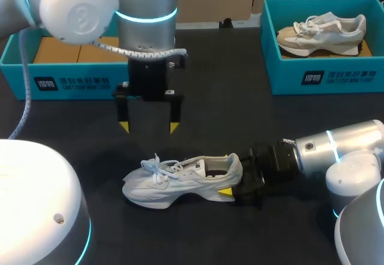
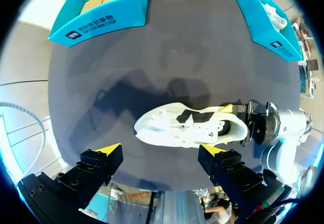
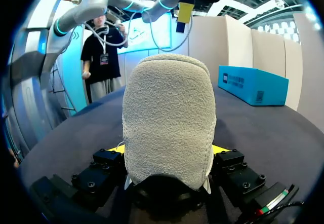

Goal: Take the shoe out of the shoebox, open the shoe tongue, remove and reinsert the insole, then place the shoe into the shoebox

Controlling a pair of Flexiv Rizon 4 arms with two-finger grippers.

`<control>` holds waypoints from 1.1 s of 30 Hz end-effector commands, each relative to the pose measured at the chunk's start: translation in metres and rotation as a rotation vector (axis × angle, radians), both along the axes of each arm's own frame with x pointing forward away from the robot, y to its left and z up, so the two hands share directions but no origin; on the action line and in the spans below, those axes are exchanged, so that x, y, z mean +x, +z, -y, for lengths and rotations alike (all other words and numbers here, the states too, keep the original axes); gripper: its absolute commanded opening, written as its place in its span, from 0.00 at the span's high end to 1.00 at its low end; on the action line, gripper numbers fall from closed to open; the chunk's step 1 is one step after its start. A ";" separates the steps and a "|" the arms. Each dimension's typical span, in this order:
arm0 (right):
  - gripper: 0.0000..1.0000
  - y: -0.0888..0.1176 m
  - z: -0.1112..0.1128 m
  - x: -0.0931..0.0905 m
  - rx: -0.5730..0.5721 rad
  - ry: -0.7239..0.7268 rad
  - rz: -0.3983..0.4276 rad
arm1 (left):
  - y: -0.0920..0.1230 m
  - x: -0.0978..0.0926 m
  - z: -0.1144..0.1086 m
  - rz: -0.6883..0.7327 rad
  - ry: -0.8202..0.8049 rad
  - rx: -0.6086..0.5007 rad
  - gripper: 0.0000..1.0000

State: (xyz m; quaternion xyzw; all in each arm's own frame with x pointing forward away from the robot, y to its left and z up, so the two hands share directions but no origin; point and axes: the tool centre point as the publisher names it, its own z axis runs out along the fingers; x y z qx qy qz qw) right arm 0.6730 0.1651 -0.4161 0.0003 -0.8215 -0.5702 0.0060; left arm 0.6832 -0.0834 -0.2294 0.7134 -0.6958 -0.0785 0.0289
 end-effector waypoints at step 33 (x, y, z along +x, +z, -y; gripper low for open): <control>1.00 -0.002 0.000 0.000 -0.004 0.000 0.000 | -0.094 -0.021 0.099 -0.051 0.000 0.175 0.00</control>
